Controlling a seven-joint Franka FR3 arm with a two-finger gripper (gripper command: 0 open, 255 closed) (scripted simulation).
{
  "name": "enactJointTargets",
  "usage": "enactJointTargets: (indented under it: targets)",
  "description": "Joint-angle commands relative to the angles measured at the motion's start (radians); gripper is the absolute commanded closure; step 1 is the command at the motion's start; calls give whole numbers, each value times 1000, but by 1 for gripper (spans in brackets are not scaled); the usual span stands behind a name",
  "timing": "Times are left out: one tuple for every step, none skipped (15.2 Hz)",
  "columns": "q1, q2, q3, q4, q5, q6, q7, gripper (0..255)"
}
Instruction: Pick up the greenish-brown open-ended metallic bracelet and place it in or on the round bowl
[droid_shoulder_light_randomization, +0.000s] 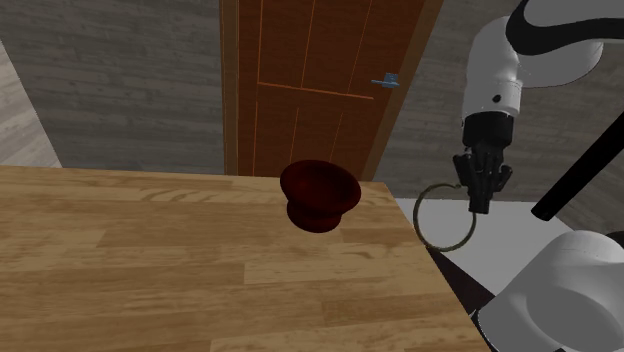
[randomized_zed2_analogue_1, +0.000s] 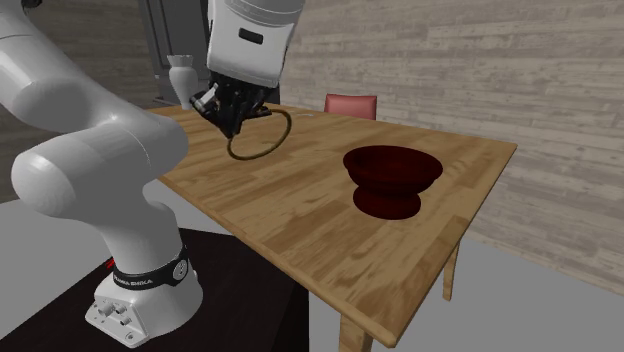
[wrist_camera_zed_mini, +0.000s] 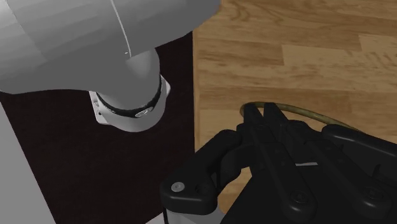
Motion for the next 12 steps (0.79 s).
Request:
enactJointTargets:
  targets:
    - [17,75,14,49,25,31,8,255]
    - [26,115,20,76,37,47,11,255]
    - [34,155,26,103,48,61,14,255]
    - [42,194,31,132,58,73,17,255]
    - [49,233,36,162,68,85,20,255]
    - [56,272,41,193,78,95,23,255]
    - [63,311,45,225,87,103,26,255]
    - [69,349,49,258,96,111,30,255]
    - [75,388,53,292,105,117,34,255]
    - [81,426,56,327,113,122,38,255]
    - [86,464,59,363,121,125,42,255]
    - [91,502,62,401,129,128,46,255]
